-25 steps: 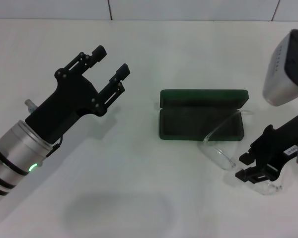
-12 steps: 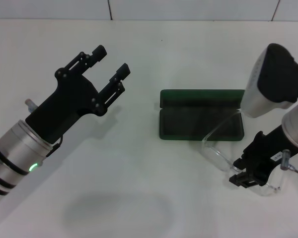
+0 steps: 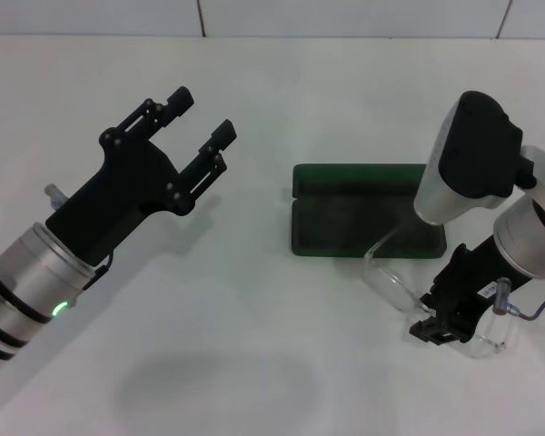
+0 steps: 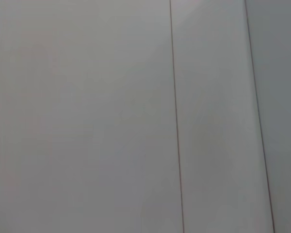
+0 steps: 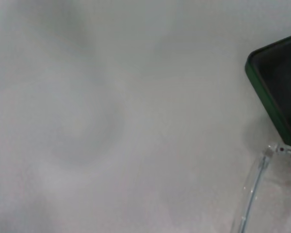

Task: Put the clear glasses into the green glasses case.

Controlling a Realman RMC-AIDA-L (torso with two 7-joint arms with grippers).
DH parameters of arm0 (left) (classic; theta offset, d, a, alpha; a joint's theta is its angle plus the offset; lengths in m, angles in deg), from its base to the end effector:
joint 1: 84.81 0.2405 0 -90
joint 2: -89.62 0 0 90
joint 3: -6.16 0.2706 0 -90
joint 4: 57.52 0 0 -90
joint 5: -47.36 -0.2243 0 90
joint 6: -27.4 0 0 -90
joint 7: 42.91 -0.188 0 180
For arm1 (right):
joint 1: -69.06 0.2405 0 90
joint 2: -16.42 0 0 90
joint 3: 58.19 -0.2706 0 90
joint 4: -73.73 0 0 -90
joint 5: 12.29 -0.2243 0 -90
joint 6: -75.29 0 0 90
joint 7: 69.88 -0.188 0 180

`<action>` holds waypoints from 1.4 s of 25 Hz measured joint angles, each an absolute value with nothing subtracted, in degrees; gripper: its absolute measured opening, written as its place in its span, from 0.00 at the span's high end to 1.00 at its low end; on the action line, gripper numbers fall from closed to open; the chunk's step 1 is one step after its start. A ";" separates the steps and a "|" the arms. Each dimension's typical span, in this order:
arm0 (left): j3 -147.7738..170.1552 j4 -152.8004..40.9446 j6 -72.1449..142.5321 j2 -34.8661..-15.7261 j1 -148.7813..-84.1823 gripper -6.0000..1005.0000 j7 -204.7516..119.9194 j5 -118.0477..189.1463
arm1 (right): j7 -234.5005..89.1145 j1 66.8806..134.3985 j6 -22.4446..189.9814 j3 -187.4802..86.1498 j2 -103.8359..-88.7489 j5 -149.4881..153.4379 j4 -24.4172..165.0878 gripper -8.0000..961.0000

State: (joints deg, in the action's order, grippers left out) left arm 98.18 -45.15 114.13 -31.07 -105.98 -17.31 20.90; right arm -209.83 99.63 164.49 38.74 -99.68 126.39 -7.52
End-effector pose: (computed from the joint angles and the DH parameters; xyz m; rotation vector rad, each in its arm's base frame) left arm -0.2525 0.3245 -0.0748 -2.0885 -0.2398 -1.1336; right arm 0.1931 0.3305 -0.0877 -2.8959 0.5635 -0.6308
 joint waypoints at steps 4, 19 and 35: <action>98.18 -45.15 114.09 -31.05 -105.97 0.40 -17.36 20.90 | -210.36 99.72 164.33 38.75 -99.67 127.11 -7.60 0.66; 98.18 -45.22 114.05 -30.96 -105.29 0.40 -17.43 20.91 | -209.96 99.29 162.22 41.29 -99.65 127.25 -7.83 0.82; 97.74 -46.02 114.46 -30.88 -104.75 0.40 -17.43 20.91 | -209.58 96.42 162.80 39.70 -99.24 129.14 -14.59 0.86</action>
State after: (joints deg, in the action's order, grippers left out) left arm 97.74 -46.02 114.46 -30.88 -104.75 -17.43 20.91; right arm -209.58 96.42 162.80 39.70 -99.24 129.14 -14.59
